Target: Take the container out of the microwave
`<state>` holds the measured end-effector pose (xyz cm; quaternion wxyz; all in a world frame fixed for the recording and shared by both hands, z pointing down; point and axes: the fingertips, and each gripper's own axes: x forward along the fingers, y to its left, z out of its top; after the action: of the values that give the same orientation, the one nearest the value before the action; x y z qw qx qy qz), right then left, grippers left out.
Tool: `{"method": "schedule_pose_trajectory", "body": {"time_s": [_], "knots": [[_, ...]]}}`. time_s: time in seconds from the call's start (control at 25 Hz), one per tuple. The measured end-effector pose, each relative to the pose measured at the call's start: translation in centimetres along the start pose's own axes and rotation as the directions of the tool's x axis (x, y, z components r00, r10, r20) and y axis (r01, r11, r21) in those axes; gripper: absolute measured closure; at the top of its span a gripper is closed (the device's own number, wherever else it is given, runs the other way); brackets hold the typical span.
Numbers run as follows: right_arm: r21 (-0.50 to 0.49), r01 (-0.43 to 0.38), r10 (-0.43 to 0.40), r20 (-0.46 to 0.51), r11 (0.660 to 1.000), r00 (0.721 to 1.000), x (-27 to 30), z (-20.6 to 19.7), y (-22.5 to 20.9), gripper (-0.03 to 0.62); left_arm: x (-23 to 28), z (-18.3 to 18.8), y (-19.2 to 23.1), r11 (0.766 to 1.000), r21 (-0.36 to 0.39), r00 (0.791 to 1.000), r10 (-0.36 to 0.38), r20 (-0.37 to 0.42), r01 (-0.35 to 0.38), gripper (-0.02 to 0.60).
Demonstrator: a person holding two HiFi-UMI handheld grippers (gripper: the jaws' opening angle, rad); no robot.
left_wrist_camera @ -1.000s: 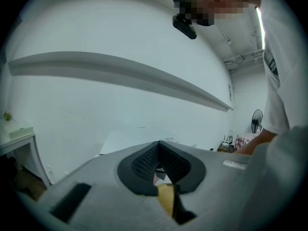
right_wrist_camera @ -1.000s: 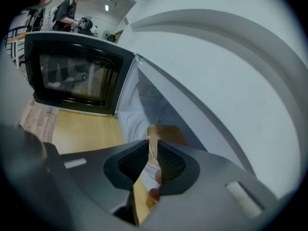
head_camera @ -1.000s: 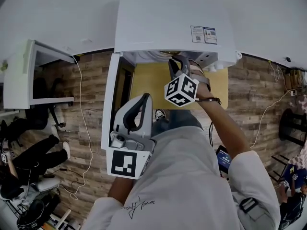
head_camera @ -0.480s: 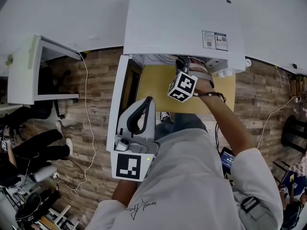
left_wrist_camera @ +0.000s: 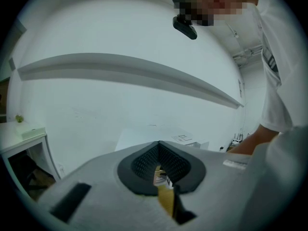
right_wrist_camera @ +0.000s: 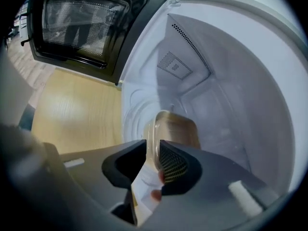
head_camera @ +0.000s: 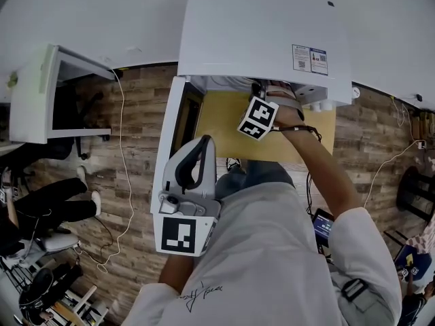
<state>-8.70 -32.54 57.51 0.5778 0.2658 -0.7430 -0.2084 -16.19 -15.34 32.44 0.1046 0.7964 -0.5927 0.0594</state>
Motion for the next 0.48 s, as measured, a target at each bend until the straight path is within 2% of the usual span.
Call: {"method": "schedule_pose_trajectory", "body": {"time_s": [0.16, 0.36, 0.48], "knots": [[-0.017, -0.003, 0.003, -0.033, 1.000, 0.999, 0.33, -0.32, 0.14, 0.494, -0.22, -0.27, 0.07, 1.000, -0.019, 1.000, 0.007, 0.000, -0.007, 0.574], [-0.064, 0.032, -0.035, -0.042, 0.997, 0.998, 0.52, -0.22, 0.16, 0.496, -0.55, -0.42, 0.13, 1.000, -0.028, 1.000, 0.006, 0.005, -0.006, 0.574], [-0.080, 0.058, -0.062, -0.050, 0.995, 0.997, 0.52, -0.32, 0.01, 0.536, -0.91, -0.46, 0.20, 0.999, -0.045, 1.000, 0.010, 0.003, -0.009, 0.574]]}}
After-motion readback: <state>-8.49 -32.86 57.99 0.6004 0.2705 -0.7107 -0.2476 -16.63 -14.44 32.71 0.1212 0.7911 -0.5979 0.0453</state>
